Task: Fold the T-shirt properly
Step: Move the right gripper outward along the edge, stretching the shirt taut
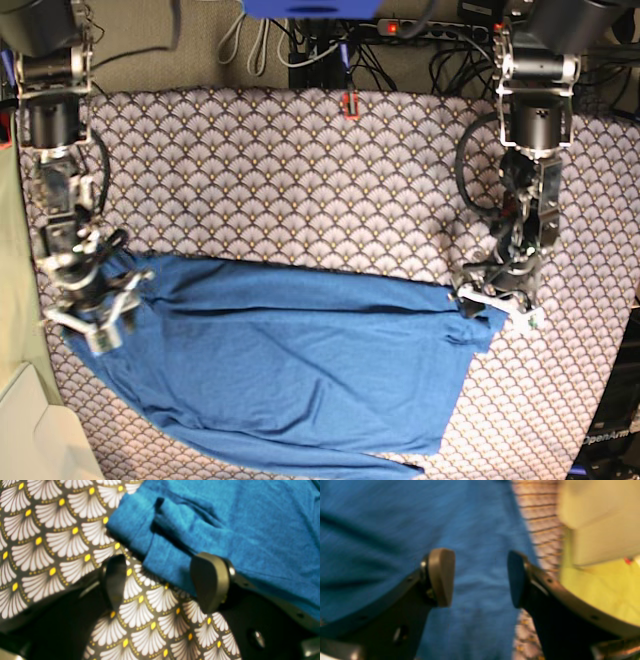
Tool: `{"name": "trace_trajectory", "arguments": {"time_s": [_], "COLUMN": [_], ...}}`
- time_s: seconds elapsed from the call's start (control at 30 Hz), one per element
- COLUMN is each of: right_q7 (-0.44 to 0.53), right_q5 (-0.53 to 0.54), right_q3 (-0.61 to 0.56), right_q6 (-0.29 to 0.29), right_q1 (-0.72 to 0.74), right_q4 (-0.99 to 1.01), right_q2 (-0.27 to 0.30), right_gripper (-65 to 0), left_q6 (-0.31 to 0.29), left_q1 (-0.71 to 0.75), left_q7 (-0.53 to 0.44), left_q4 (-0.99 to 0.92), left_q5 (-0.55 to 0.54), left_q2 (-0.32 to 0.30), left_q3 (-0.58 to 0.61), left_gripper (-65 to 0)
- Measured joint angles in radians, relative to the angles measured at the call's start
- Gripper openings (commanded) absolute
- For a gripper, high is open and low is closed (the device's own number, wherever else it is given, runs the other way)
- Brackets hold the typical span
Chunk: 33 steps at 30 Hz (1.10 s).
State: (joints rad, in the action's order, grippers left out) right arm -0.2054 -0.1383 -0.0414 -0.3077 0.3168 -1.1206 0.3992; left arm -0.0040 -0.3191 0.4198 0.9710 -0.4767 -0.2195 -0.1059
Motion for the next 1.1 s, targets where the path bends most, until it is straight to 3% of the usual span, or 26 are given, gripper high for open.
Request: {"name": "trace_trajectory", "arguments": {"time_s": [0.2, 0.53, 0.77, 1.1], "right_q7": [-0.004, -0.004, -0.004, -0.003], "right_q5": [-0.005, -0.005, -0.004, -0.003], "right_q3": [0.138, 0.133, 0.256, 0.256], "right_q6": [0.004, -0.006, -0.006, -0.006], "right_q1": [-0.060, -0.296, -0.333, -0.335], "right_q4": [-0.007, -0.202, -0.182, -0.162], "right_q2": [0.045, 0.035, 0.022, 0.016], "right_gripper": [-24.9, -24.9, -24.8, -24.8], "left_q6": [0.000, 0.000, -0.001, 0.000], "left_q1": [0.000, 0.023, 0.040, 0.036], "left_q7": [-0.003, -0.001, 0.044, 0.035], "left_q4": [0.025, 0.072, 0.072, 0.070], "left_q5": [0.000, 0.002, -0.002, 0.000], "left_q2": [-0.033, -0.055, -0.082, -0.073], "left_q3": [0.006, 0.006, 0.102, 0.114], "left_gripper": [-22.0, -21.6, -9.2, -6.1]}}
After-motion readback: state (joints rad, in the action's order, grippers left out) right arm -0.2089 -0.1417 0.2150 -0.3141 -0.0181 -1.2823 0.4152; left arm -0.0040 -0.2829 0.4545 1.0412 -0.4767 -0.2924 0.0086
